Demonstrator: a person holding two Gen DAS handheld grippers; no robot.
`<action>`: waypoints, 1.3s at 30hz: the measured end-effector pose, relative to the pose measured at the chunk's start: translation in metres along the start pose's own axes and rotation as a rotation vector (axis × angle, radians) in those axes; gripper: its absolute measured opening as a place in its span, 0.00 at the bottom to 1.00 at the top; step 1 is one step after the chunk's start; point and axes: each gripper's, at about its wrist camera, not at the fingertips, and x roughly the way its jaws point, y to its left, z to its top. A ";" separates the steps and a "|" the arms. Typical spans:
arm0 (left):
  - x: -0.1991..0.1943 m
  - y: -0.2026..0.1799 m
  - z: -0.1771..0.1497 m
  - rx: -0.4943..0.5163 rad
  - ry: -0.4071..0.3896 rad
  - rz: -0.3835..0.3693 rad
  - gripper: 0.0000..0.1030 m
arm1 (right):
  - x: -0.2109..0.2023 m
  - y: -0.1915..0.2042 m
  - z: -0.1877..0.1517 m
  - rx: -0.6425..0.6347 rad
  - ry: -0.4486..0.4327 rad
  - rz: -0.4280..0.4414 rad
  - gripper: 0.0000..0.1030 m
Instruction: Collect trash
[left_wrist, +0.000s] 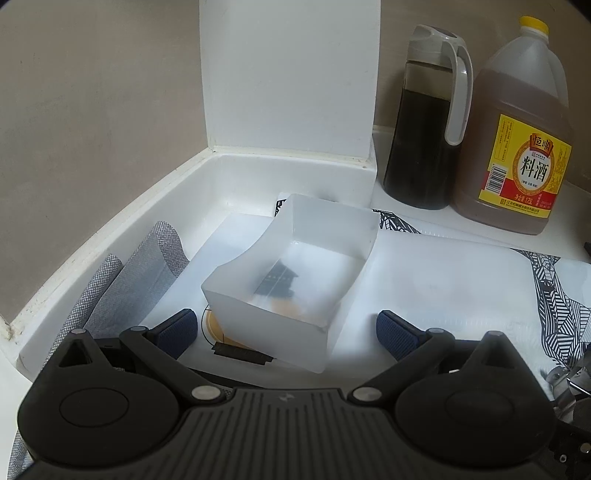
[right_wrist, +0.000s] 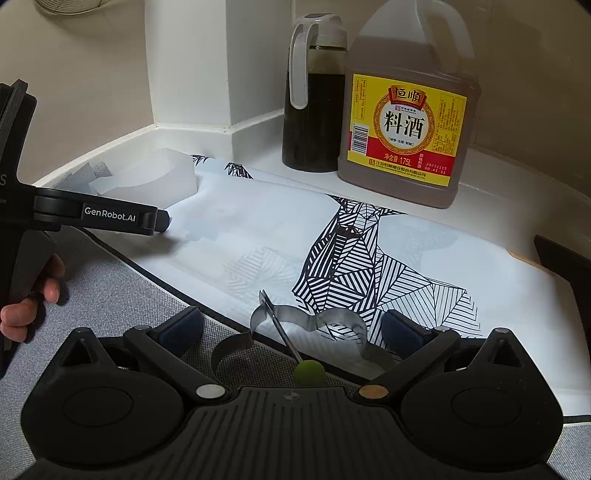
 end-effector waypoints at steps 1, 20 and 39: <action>0.000 0.001 0.000 -0.002 0.001 -0.002 1.00 | 0.000 0.000 0.000 0.000 0.000 0.000 1.00; 0.002 0.001 0.002 -0.003 0.002 -0.002 1.00 | -0.001 0.000 0.001 -0.001 0.001 -0.001 1.00; -0.038 -0.004 -0.006 -0.036 -0.079 0.068 0.75 | -0.019 -0.021 -0.001 0.116 -0.082 0.038 0.60</action>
